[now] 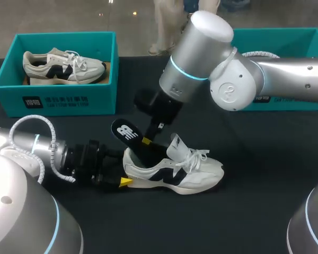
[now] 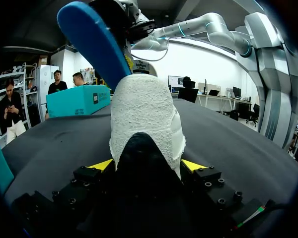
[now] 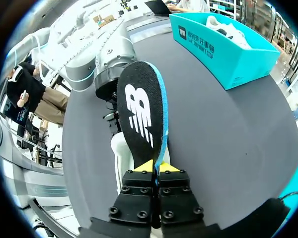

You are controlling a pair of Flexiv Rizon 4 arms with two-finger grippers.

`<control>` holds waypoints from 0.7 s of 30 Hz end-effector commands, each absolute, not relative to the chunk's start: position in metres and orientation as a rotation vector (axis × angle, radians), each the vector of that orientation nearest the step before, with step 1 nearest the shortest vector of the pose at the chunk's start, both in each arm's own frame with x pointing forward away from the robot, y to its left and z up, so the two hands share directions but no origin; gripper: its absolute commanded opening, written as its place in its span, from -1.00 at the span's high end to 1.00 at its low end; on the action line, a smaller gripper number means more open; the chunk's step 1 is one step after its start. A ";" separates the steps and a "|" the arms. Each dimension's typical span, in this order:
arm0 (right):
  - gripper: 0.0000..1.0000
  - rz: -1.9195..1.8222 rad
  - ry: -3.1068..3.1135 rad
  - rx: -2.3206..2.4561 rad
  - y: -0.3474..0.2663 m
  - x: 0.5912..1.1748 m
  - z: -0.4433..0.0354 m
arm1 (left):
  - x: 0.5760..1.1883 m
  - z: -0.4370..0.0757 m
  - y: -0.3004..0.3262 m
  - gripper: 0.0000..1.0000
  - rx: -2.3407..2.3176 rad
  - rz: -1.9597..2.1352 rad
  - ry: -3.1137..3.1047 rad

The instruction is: Take the shoe out of the shoebox, open the shoe tongue, remove and reinsert the insole, then place the shoe into the shoebox

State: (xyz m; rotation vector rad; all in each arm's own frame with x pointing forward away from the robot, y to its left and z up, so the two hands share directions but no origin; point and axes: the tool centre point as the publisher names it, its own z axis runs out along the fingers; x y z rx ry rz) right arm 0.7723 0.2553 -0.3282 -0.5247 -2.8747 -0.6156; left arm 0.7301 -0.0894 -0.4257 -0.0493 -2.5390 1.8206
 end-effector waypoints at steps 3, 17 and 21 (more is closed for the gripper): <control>1.00 -0.686 -2.930 -0.560 0.251 0.774 -0.298 | 0.730 -0.426 -0.090 1.00 -0.050 1.818 -2.540; 1.00 -0.859 -3.025 -0.731 0.250 0.817 -0.211 | 0.730 -0.426 -0.090 1.00 -0.050 1.818 -2.540; 1.00 -0.927 -3.041 -0.791 0.247 0.831 -0.193 | 0.730 -0.426 -0.090 1.00 -0.050 1.818 -2.540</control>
